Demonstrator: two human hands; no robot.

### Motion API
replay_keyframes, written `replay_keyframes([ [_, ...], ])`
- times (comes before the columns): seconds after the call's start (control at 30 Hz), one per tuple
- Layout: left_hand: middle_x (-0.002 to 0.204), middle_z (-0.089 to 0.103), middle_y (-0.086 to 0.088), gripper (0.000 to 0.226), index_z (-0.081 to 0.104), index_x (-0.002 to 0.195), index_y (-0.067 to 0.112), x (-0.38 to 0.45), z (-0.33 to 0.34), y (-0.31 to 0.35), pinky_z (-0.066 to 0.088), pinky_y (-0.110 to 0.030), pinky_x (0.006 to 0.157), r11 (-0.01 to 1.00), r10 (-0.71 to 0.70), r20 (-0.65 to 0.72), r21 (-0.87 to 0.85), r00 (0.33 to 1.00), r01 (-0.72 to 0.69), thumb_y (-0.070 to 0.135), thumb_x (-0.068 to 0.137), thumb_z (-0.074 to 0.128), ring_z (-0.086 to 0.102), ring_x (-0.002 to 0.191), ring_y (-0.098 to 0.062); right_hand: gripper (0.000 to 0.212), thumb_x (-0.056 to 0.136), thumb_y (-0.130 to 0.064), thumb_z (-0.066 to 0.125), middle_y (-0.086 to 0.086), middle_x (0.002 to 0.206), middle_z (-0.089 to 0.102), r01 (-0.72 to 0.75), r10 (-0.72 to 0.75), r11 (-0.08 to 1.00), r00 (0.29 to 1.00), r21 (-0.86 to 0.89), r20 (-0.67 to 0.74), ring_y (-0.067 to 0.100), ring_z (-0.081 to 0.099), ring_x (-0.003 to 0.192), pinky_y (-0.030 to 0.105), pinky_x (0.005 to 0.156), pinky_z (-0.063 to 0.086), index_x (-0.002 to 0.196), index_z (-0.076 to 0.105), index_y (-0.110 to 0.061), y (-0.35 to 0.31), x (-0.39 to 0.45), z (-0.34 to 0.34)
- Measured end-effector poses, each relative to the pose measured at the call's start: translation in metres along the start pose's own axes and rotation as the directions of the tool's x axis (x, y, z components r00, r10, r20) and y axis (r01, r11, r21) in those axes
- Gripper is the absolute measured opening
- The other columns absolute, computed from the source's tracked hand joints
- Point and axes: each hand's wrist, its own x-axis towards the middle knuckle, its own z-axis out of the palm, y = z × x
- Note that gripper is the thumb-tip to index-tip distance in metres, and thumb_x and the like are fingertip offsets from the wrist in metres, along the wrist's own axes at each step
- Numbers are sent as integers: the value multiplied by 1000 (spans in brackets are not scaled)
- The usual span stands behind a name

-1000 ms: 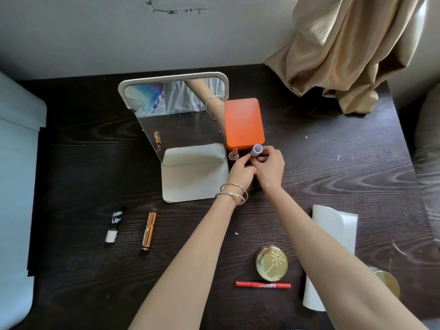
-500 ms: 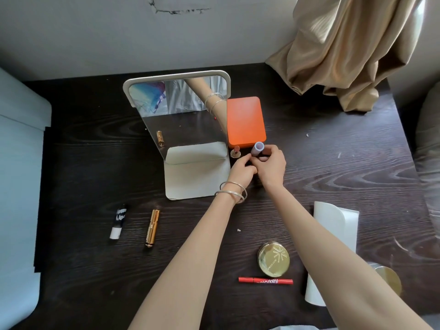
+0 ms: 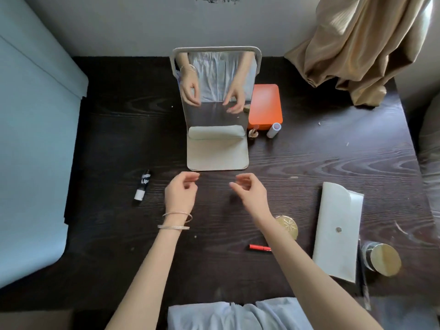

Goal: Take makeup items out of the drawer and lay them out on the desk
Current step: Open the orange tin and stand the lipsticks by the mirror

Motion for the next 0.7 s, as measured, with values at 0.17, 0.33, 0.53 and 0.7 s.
replay_keyframes([
  [0.17, 113, 63, -7, 24, 64, 107, 14, 11, -29, -56, 52, -36, 88, 980, -99, -110, 162, 989, 116, 16, 83, 67, 63, 95, -21, 22, 84, -18, 70, -2, 95, 63, 17, -4, 998, 982, -67, 190, 8, 58, 88, 19, 83, 48, 103, 63, -13, 9, -37, 45],
  [0.33, 124, 53, -10, 46, 54, 120, 15, 20, -22, -66, 48, -41, 92, 923, -182, -5, 345, 983, 172, 28, 80, 71, 54, 112, -30, 22, 86, -25, 66, -1, 104, 65, 31, -2, 993, 971, -117, 238, 14, 62, 97, 30, 90, 52, 106, 61, -18, 8, -54, 71],
  [0.53, 108, 62, -3, 32, 56, 113, 9, 14, -24, -61, 46, -36, 85, 958, -187, 137, 245, 973, 150, 18, 84, 66, 59, 101, -21, 10, 93, -21, 55, 3, 94, 66, -43, 48, 999, 981, -27, 190, 18, 65, 89, 31, 85, 53, 101, 59, -17, 7, -67, 81],
  [0.7, 79, 55, -6, 13, 52, 100, 4, -23, -37, -38, 47, -22, 55, 861, -216, 593, -258, 775, 438, 4, 95, 41, 52, 62, -12, 25, 94, -33, 53, 4, 100, 67, -164, 126, 964, 974, 208, 187, 13, 63, 90, 29, 85, 51, 109, 59, -14, 6, -76, 78],
])
